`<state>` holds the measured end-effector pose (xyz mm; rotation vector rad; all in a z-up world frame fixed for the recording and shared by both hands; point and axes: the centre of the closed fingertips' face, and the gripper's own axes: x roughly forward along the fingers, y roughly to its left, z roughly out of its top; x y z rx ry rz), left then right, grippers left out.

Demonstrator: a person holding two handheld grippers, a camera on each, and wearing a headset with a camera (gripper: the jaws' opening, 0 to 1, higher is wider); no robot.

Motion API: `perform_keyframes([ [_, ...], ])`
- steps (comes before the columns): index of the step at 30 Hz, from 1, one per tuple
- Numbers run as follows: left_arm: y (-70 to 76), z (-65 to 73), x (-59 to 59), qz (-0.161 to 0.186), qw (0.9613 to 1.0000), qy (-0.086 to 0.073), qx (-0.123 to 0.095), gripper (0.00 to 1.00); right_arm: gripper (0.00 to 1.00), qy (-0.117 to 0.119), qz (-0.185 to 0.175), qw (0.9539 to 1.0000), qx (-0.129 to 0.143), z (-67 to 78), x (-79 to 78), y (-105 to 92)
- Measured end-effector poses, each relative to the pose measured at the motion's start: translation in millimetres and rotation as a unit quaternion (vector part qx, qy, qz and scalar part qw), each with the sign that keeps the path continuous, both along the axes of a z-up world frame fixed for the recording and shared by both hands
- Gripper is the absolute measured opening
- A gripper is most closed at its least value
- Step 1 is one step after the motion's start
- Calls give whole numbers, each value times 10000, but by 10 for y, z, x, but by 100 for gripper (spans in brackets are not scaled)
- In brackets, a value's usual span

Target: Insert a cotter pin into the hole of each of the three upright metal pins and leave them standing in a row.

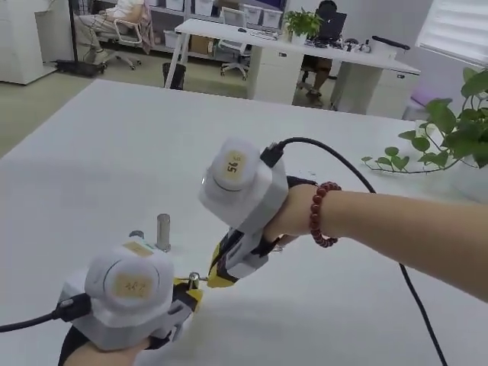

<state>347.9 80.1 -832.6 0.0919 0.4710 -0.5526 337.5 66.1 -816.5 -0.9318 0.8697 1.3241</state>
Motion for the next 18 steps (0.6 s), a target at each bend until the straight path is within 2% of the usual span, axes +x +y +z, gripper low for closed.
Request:
perform_keyframes([
  [3, -1, -1, -2, 9, 10000, 4, -19, 7, 3, -28, 89, 10000, 8, -12, -5, 20],
  [12, 0, -11, -2, 17, 10000, 16, -47, 8, 3, -48, 119, 9999, -1, -23, -3, 51],
  [18, 2, -19, 2, 25, 9999, 108, -97, 8, 3, -23, 84, 10000, 18, -40, 1, 59],
])
